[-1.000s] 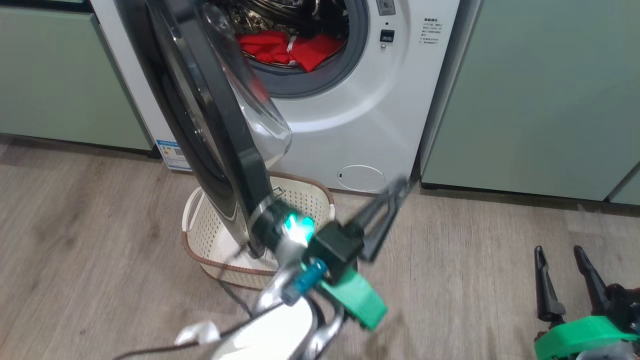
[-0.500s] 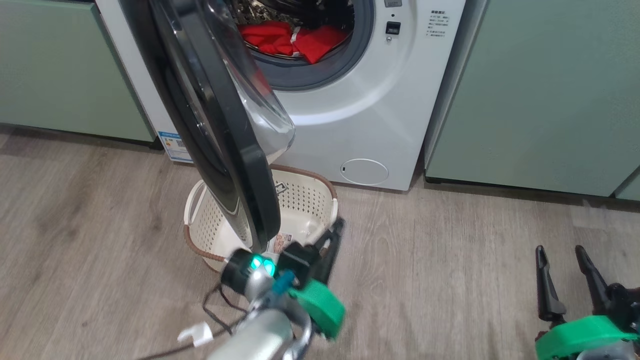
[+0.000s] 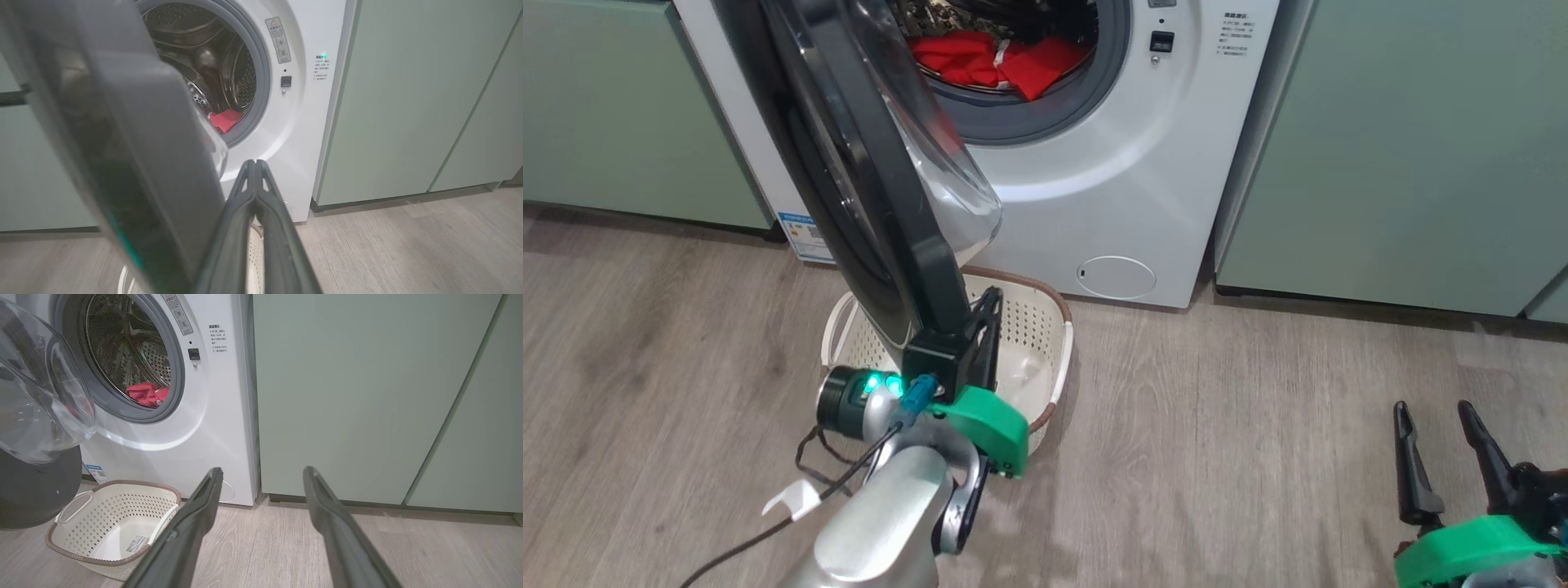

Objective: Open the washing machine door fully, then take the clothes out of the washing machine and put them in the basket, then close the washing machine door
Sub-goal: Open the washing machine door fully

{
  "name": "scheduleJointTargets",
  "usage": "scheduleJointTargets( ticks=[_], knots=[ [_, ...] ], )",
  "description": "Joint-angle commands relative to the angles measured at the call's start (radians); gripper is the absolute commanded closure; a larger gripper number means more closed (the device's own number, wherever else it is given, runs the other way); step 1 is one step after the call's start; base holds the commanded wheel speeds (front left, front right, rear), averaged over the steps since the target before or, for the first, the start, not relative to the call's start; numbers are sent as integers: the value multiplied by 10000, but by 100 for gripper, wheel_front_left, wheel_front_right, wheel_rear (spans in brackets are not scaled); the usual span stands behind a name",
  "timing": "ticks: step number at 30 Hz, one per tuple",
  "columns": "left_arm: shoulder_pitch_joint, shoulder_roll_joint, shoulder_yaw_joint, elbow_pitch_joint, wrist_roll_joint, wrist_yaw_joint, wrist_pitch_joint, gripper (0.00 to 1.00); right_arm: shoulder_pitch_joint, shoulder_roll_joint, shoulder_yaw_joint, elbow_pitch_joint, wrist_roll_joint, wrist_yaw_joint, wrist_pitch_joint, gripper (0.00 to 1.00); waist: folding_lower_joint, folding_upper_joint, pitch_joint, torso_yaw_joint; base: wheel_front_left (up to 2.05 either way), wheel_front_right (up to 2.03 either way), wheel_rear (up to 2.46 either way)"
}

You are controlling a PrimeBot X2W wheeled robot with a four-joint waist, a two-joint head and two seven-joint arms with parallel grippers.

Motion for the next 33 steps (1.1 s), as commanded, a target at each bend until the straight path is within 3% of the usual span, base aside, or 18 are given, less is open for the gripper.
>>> scheduleJointTargets(
  ticks=[1,16,33],
  knots=[
    [-222,53,475,-215,112,-37,-93,100,-202,-181,186,-245,32,-7,-107,0,0,0,-15,42,0,0,0],
    [329,70,1690,260,606,-224,-94,100,-141,-134,240,-191,62,-7,-107,0,0,0,-133,603,0,0,0],
    [599,1273,4747,734,723,-167,-95,100,-93,-68,307,-166,73,-7,-107,0,0,0,-50,1194,0,0,0]
  ],
)
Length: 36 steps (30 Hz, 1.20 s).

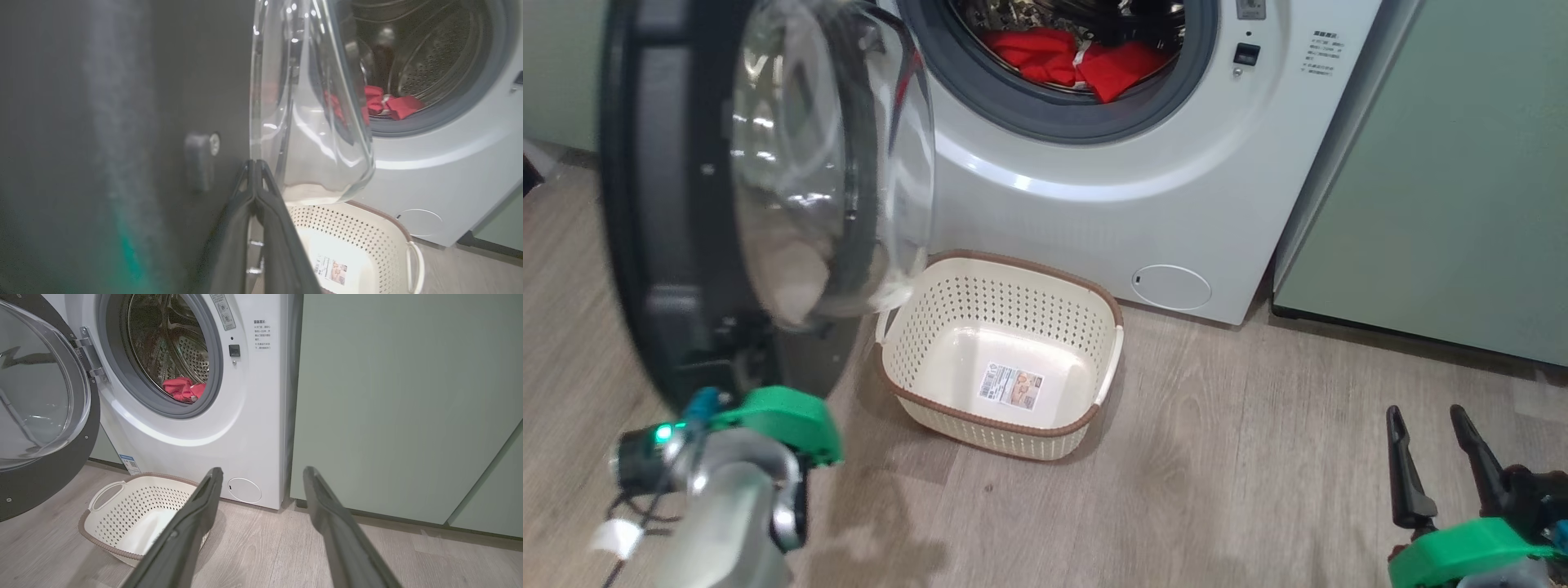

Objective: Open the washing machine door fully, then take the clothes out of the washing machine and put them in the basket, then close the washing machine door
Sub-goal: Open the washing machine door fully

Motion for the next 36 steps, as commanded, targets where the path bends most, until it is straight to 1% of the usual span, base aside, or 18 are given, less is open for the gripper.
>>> scheduleJointTargets(
  ticks=[1,7,8,17,28,31,33,34,36],
  knots=[
    [-387,356,535,-201,13,91,-64,100,-109,-133,208,-265,61,-7,-107,0,0,0,14,18,0,0,0],
    [-532,782,1611,110,50,99,-64,100,-155,-185,236,-282,80,-7,-107,0,0,0,159,95,0,0,0],
    [-654,885,1939,242,40,80,-64,100,-201,-219,244,-291,79,-7,-107,0,0,0,258,112,0,0,0],
    [-1449,1300,3233,988,63,-71,-64,100,-463,-357,337,-311,70,-7,-107,0,0,0,697,77,0,0,0],
    [-2056,1554,4509,1769,318,20,-64,100,-628,-396,473,-238,74,-7,-107,0,0,0,842,-126,0,0,0],
    [-2011,1546,4708,1862,470,-66,-64,100,-622,-368,517,-204,87,-7,-107,0,0,0,728,-194,0,0,0],
    [-1925,1428,4695,1811,632,-218,-64,100,-573,-340,513,-201,92,-7,-107,0,0,0,637,-207,0,0,0],
    [-1925,1428,4695,1811,632,-218,-64,100,-573,-340,513,-201,92,-7,-107,0,0,0,637,-207,0,0,0],
    [-1817,1248,4633,1697,807,-369,-64,100,-518,-299,527,-185,92,-7,-107,0,0,0,527,-243,0,0,0]
  ],
)
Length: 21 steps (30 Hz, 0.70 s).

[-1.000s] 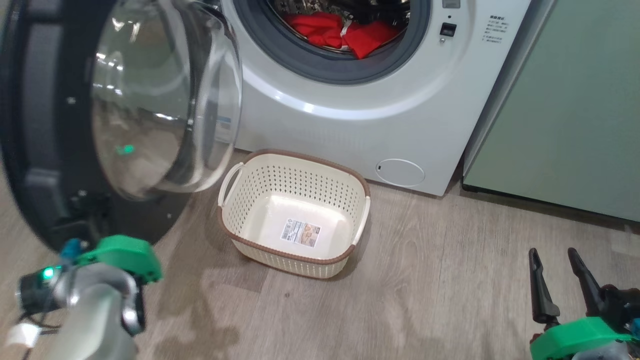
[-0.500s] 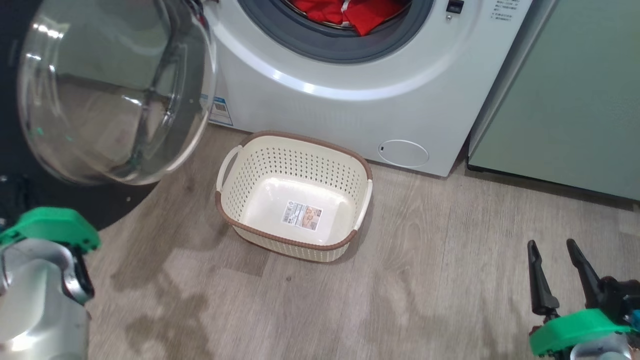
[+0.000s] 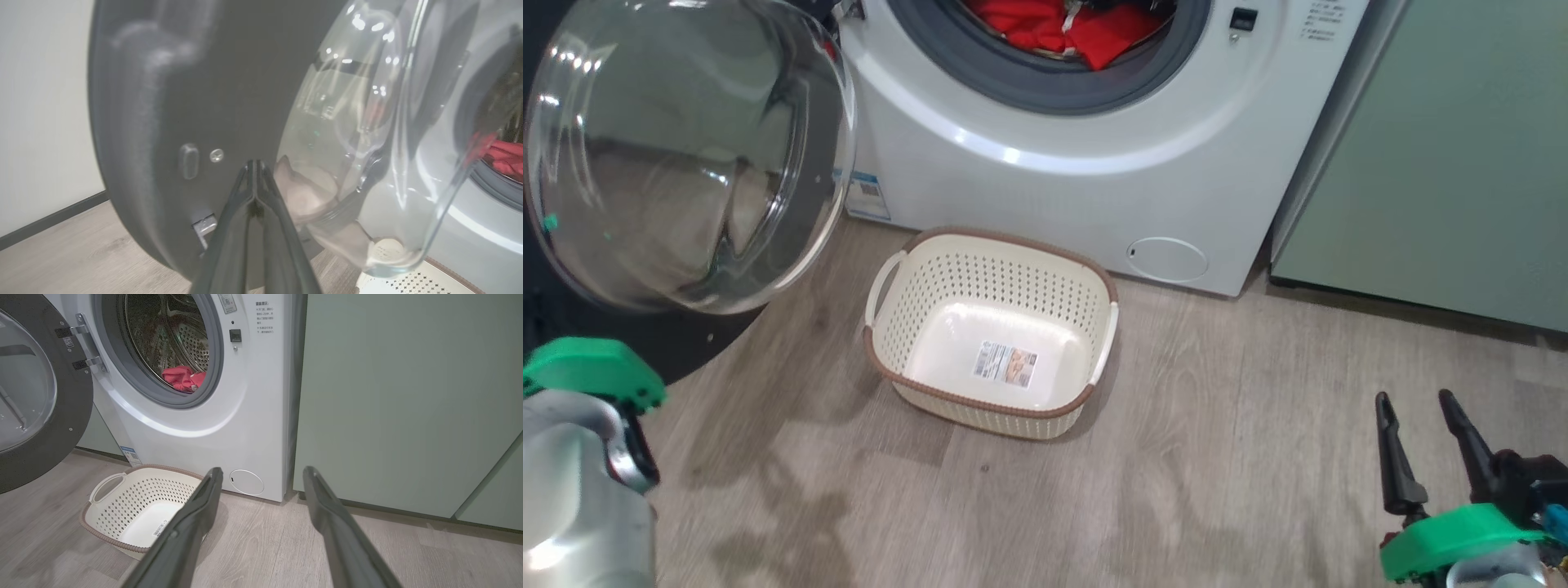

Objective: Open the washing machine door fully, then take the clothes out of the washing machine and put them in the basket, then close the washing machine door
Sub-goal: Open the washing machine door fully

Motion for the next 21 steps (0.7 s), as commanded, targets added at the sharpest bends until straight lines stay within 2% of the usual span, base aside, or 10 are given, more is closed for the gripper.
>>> scheduleJointTargets(
  ticks=[1,7,14,18,20,21],
  knots=[
    [-129,291,198,-382,192,-43,-64,100,-195,-123,247,-234,38,-7,-107,0,0,0,-125,-77,0,0,0],
    [885,-176,-48,-1334,780,-504,-64,100,-82,59,402,-174,57,-7,-107,0,0,0,-594,-511,0,0,0],
    [2199,-902,-465,-2708,1156,-1175,-65,100,-128,217,463,-227,55,-7,-107,0,0,0,-870,-1328,0,0,0],
    [2704,-1230,-726,-3188,1259,-1517,-65,52,-138,261,571,-356,27,-7,-107,0,0,0,-969,-1806,0,0,0],
    [2813,-1333,-837,-3292,1270,-1703,-65,7,-141,266,612,-376,24,-7,-107,0,0,0,-1002,-2021,0,0,0],
    [2840,-1366,-918,-3301,1312,-1790,-65,0,-141,268,624,-386,22,-7,-107,0,0,0,-1013,-2114,0,0,0]
  ],
)
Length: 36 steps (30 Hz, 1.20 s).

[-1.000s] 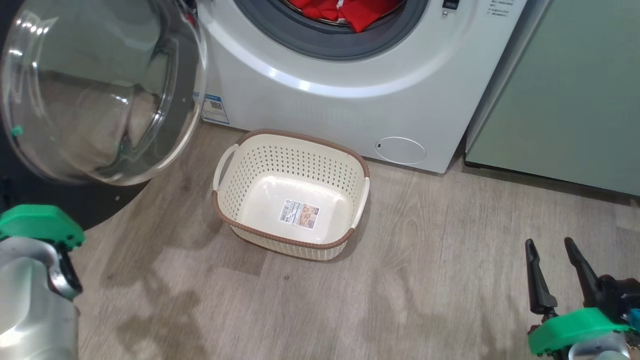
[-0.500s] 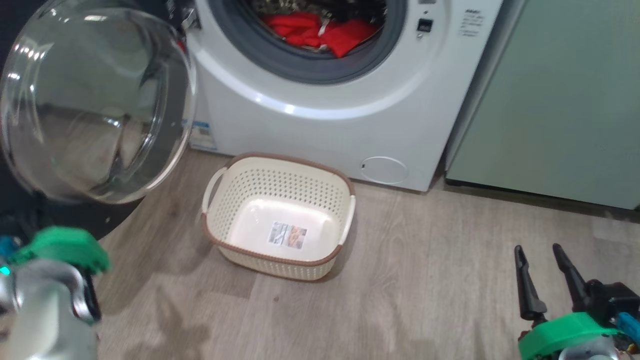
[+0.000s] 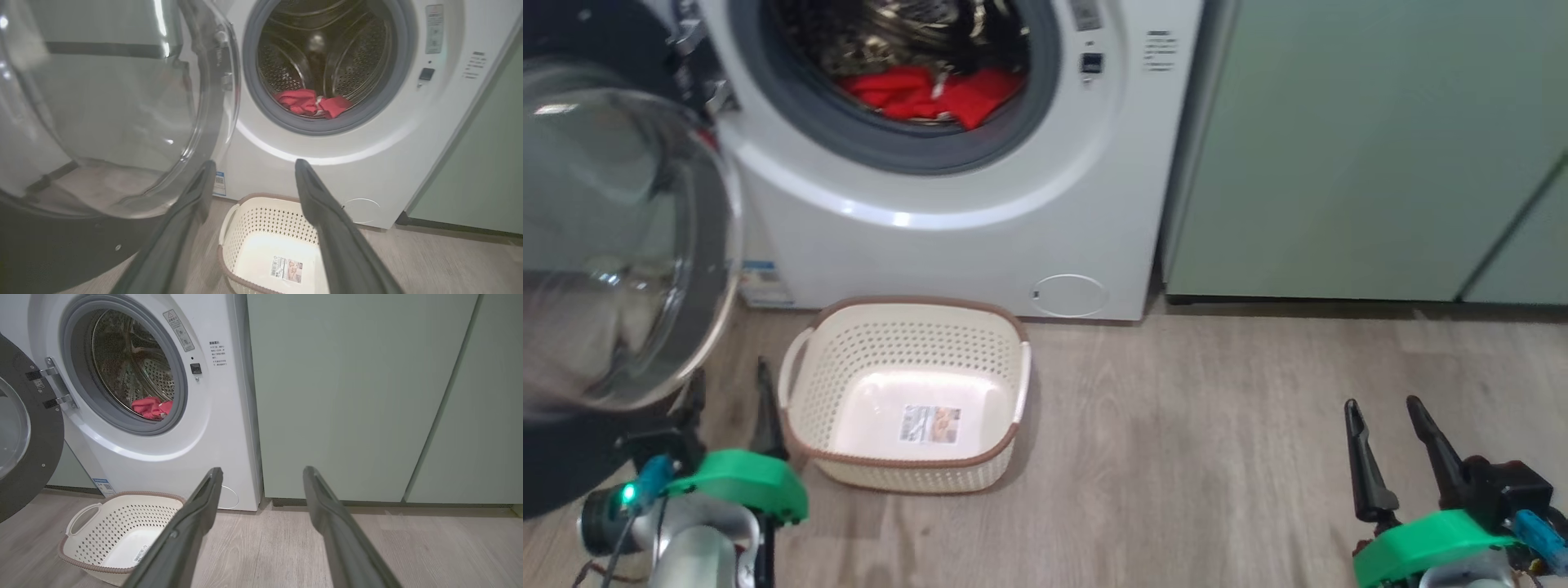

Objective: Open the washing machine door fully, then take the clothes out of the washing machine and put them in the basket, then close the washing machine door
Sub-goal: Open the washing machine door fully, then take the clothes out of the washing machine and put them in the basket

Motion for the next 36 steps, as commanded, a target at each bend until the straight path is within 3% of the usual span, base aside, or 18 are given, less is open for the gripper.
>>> scheduleJointTargets(
  ticks=[1,8,25,36],
  knots=[
    [-346,133,186,-351,135,-61,-65,0,-211,-56,248,-344,23,-7,-107,0,0,0,-66,-276,0,0,0],
    [-488,-92,-83,-307,255,-227,-65,0,-188,-102,341,-467,21,-7,-107,0,0,0,-61,-648,0,0,0],
    [-775,-193,-387,113,497,-743,-65,0,-163,-76,218,-561,32,-7,-107,0,0,0,-2,-497,0,0,0],
    [-834,-216,-166,-15,621,-698,-65,0,-177,-52,175,-509,58,-7,-107,0,0,0,70,-476,0,0,0]
  ],
)
